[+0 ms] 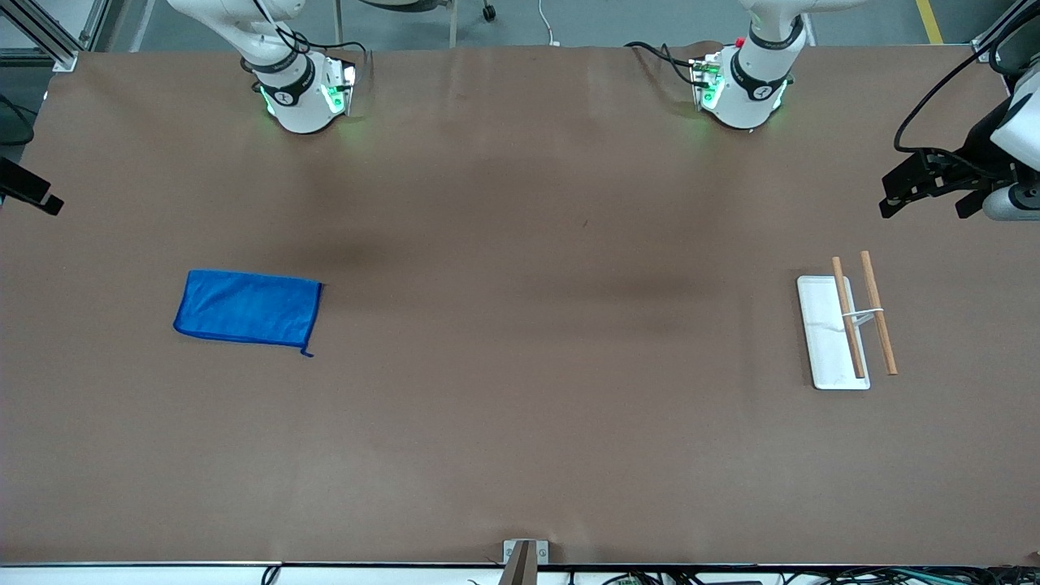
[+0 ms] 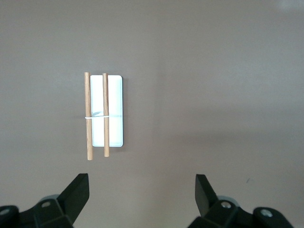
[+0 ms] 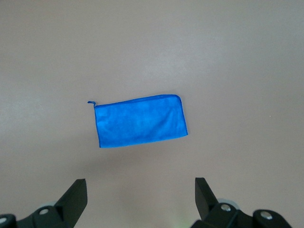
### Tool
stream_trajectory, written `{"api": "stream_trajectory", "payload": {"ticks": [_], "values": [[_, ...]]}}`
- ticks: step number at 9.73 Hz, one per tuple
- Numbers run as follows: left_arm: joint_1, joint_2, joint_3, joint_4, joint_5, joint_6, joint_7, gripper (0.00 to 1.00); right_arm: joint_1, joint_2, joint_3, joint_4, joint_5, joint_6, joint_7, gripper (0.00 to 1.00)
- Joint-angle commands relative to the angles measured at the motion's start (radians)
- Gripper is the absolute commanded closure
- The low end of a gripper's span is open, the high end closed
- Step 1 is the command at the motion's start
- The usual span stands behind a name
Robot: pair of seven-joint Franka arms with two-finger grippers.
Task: Right arm passes towel to left arm to hang
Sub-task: 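Reach the right gripper down to the blue towel's edge and grasp it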
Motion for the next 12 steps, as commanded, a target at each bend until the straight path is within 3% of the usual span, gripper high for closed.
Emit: {"api": "stream_trajectory", "payload": {"ticks": [1, 3, 4, 5, 9, 12], "values": [[0.005, 0.023, -0.003, -0.007, 0.018, 0.013, 0.016, 0.01, -0.005, -0.001, 0.001, 0.002, 0.001, -0.004, 0.006, 0.0], [0.005, 0.026, -0.003, -0.01, 0.019, 0.018, 0.018, 0.01, 0.007, 0.02, 0.007, 0.007, -0.014, -0.003, -0.027, 0.0], [0.007, 0.029, -0.003, -0.008, 0.019, 0.019, 0.018, 0.01, 0.009, 0.083, 0.007, 0.004, -0.014, -0.007, -0.043, 0.0], [0.007, 0.032, 0.001, -0.008, 0.019, 0.025, 0.018, 0.01, 0.009, 0.095, 0.007, -0.068, -0.011, 0.04, -0.04, 0.0], [0.004, 0.037, 0.0, -0.01, 0.019, 0.03, 0.018, 0.01, 0.032, 0.115, 0.007, -0.592, -0.022, 0.678, -0.06, 0.0], [0.001, 0.038, 0.001, -0.005, 0.018, 0.028, -0.025, 0.01, -0.011, 0.294, 0.007, -0.679, -0.025, 0.96, -0.184, 0.0]]}}
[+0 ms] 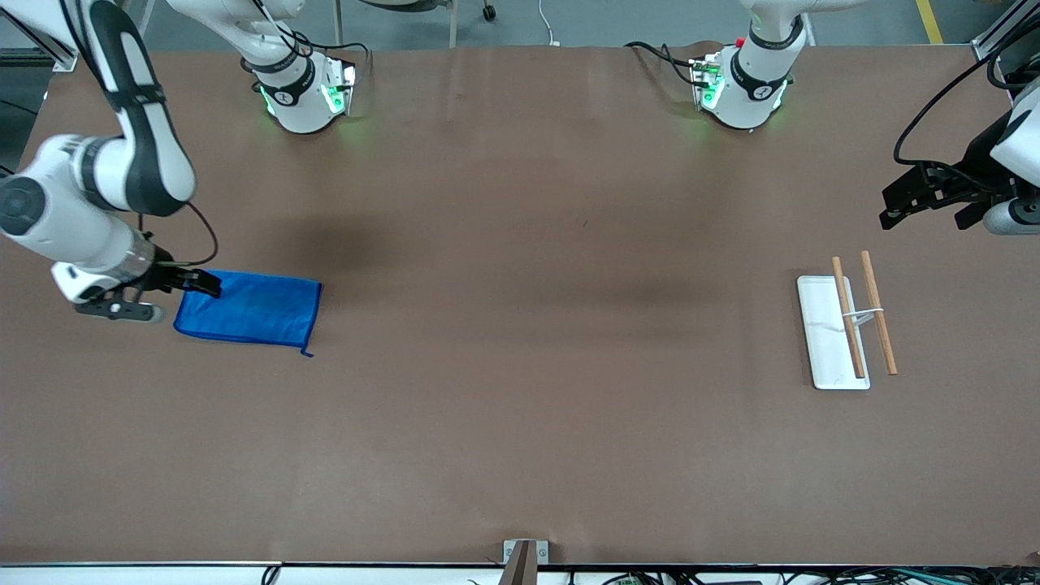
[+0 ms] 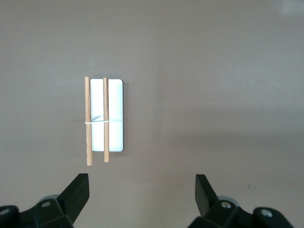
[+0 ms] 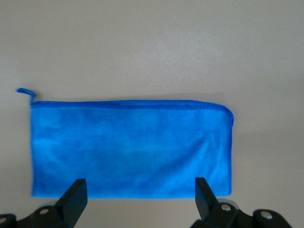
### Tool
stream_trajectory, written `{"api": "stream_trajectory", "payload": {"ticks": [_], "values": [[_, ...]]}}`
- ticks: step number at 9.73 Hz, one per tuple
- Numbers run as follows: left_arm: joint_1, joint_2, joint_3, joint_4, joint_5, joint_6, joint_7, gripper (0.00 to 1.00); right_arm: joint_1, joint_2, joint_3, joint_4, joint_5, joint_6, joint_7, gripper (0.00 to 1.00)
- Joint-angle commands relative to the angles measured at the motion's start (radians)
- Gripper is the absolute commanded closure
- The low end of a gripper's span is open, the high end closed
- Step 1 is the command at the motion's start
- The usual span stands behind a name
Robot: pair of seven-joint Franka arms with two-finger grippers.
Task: Right arm passes towel to left arm to hang
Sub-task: 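Reach the right gripper down to the blue towel's edge and grasp it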
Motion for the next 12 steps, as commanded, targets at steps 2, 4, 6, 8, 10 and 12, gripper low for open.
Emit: {"api": "stream_trajectory", "payload": {"ticks": [2, 4, 6, 8, 10, 12], "values": [[0.0, 0.016, -0.004, 0.005, 0.015, -0.001, -0.029, 0.01, -0.034, 0.132, 0.004, -0.042, -0.011, 0.177, -0.06, 0.0], [-0.01, 0.042, -0.01, 0.007, 0.013, -0.001, -0.088, 0.01, -0.034, 0.181, 0.004, -0.048, -0.011, 0.245, -0.06, 0.01], [-0.01, 0.041, -0.013, 0.008, 0.006, 0.001, -0.092, 0.01, -0.028, 0.198, 0.006, -0.048, -0.011, 0.249, -0.06, 0.08], [-0.015, 0.044, -0.018, 0.008, 0.004, 0.001, -0.107, 0.01, -0.029, 0.224, 0.006, -0.053, -0.01, 0.284, -0.062, 0.36], [-0.013, 0.041, -0.018, 0.007, 0.006, 0.001, -0.089, 0.01, -0.031, 0.228, 0.007, -0.054, -0.011, 0.282, -0.08, 0.65], [-0.009, 0.035, -0.019, 0.007, 0.003, -0.005, -0.087, 0.01, -0.035, 0.226, 0.007, -0.047, -0.007, 0.256, -0.085, 1.0]]}}
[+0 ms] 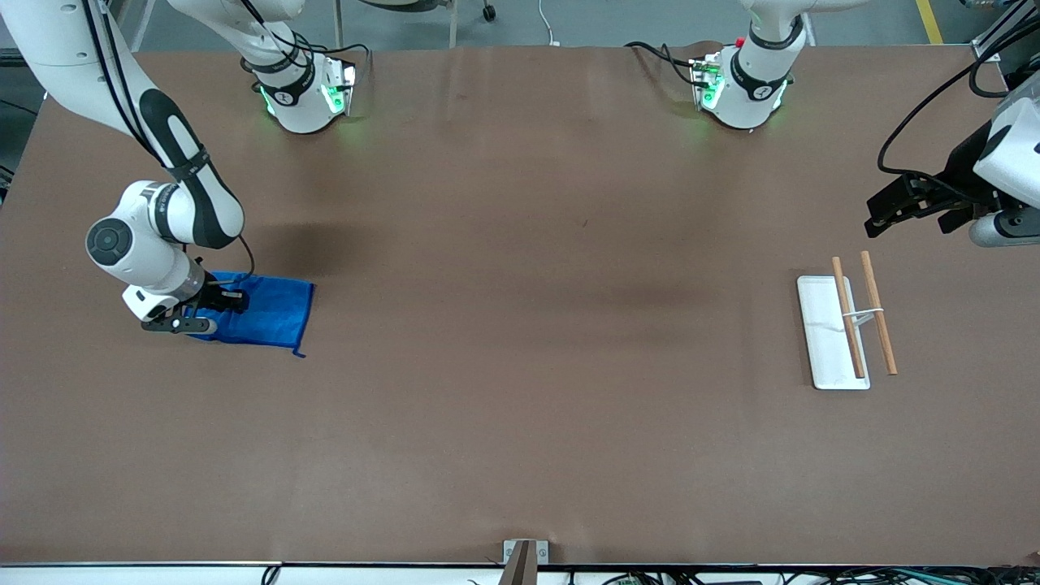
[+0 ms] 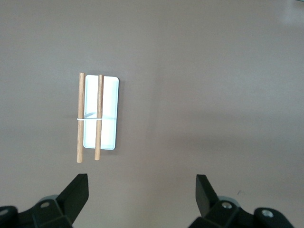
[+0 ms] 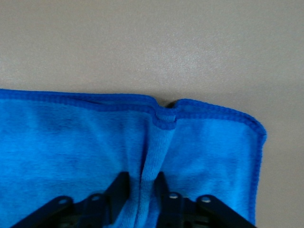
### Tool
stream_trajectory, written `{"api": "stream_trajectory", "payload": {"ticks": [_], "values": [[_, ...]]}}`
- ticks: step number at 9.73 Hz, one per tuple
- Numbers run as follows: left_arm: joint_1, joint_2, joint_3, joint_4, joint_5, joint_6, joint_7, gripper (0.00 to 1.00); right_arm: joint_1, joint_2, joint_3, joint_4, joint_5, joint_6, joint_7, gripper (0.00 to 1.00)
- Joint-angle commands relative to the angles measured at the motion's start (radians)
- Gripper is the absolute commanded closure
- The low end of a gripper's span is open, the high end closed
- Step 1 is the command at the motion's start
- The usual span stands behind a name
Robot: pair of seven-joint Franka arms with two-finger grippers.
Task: Right arm passes towel to left arm to hang
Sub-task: 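Lift the towel with the right gripper while the left gripper approaches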
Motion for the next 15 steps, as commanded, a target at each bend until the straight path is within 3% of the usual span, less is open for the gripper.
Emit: {"api": "stream_trajectory", "payload": {"ticks": [1, 3, 5, 7, 10, 13, 15], "values": [[0.004, 0.012, -0.005, -0.008, 0.003, -0.007, -0.001, 0.01, -0.008, 0.002, 0.009, 0.014, -0.003, -0.077, -0.013, 1.0], [0.006, -0.003, -0.007, -0.008, 0.003, -0.01, 0.002, 0.01, 0.003, -0.068, 0.014, 0.127, -0.003, -0.351, -0.017, 1.0], [0.007, -0.015, -0.017, -0.018, -0.002, -0.043, 0.005, 0.01, 0.009, -0.167, 0.073, 0.204, -0.002, -0.53, -0.03, 1.0], [0.012, -0.028, -0.018, -0.021, -0.013, -0.059, 0.05, 0.01, 0.007, -0.2, 0.155, 0.296, 0.029, -0.702, -0.028, 1.0], [0.015, -0.029, -0.016, -0.021, -0.048, -0.094, 0.117, 0.01, 0.013, -0.237, 0.29, 0.295, 0.235, -0.724, -0.03, 1.0], [0.016, -0.043, -0.015, -0.075, -0.194, -0.186, 0.205, 0.01, 0.021, -0.237, 0.409, 0.297, 0.707, -0.692, -0.033, 1.0], [0.015, -0.043, -0.005, -0.164, -0.368, -0.18, 0.252, 0.01, 0.023, -0.237, 0.495, 0.297, 0.935, -0.641, -0.031, 1.0]]}}
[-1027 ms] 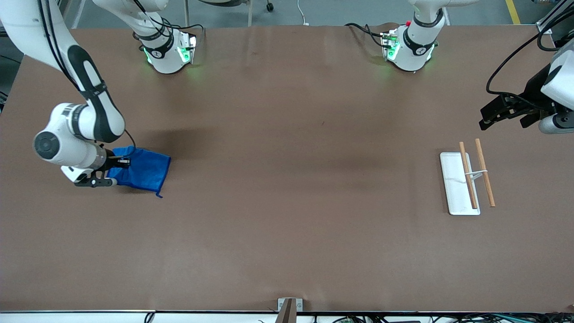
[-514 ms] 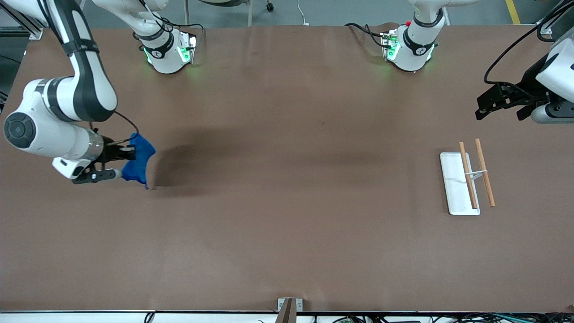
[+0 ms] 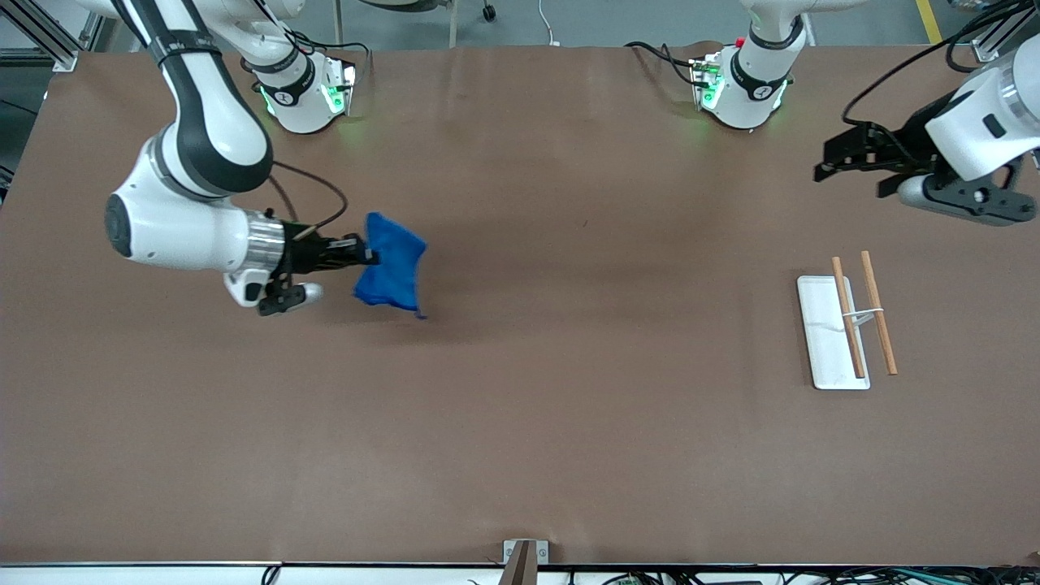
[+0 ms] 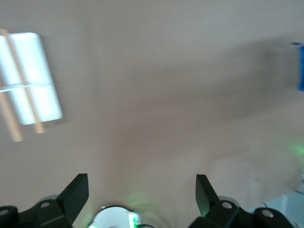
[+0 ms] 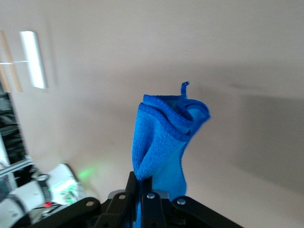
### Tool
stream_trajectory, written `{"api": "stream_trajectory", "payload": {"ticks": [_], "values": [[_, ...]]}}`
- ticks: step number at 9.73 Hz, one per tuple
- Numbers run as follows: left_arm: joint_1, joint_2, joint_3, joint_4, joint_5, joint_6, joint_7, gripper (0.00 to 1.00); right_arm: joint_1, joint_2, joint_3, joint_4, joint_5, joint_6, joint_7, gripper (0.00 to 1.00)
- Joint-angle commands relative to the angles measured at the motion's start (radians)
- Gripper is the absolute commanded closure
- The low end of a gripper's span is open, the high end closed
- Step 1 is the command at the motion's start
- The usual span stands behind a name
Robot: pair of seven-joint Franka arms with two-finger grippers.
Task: Right arm passes towel to left arm to hang
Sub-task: 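Lift the towel with the right gripper while the left gripper approaches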
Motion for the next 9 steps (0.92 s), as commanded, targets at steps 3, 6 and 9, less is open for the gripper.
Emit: {"api": "stream_trajectory", "payload": {"ticks": [3, 6, 9], "values": [[0.004, -0.017, 0.002, -0.283, -0.355, 0.076, 0.072, 0.01, 0.013, -0.01, 0.228, -0.008, 0.469, 0.256, -0.008, 1.0], [-0.019, -0.041, -0.007, -0.508, -0.57, 0.231, 0.251, 0.0, 0.033, -0.002, 0.335, 0.067, 0.741, 0.32, -0.008, 1.0], [-0.045, -0.045, -0.009, -0.711, -0.935, 0.307, 0.416, 0.0, 0.088, 0.005, 0.337, 0.119, 0.99, 0.32, -0.009, 1.0]]}}
